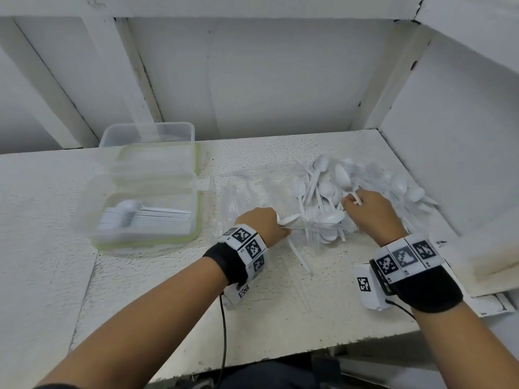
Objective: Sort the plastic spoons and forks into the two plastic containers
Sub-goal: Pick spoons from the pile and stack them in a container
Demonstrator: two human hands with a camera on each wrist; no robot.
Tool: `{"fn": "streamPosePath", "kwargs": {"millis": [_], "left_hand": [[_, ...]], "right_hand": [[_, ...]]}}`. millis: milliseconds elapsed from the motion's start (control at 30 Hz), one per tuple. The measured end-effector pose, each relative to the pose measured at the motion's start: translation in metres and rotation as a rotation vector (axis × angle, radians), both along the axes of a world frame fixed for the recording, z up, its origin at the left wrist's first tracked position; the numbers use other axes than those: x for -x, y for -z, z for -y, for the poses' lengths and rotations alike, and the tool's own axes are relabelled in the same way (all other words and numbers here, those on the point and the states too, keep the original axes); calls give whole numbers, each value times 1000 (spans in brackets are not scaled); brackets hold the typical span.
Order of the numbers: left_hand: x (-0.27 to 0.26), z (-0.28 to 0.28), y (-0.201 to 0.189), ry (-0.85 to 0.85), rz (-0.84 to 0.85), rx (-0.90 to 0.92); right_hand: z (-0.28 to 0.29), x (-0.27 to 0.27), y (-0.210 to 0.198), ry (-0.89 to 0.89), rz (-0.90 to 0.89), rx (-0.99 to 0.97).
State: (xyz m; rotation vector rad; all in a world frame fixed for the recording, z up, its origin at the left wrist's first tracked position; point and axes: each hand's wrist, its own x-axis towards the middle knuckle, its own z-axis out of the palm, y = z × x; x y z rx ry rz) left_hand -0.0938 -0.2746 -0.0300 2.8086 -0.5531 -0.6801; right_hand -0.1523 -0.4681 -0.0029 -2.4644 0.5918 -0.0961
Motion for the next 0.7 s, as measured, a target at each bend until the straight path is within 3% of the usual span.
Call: {"fn": "streamPosePath", "kwargs": {"millis": [233, 400, 533, 700], "left_hand": [[-2, -7, -1, -66, -53, 96], [-1, -12, -5, -218, -99, 322], [3, -20, -12, -348, -78, 563], [2, -24, -19, -478, -79, 787]], "right_hand": [[3, -4, 20, 62, -187, 157], [2, -6, 26, 40, -264, 173], [0, -5, 19, 59, -71, 47], [-4, -8, -3, 131, 336, -405]]}}
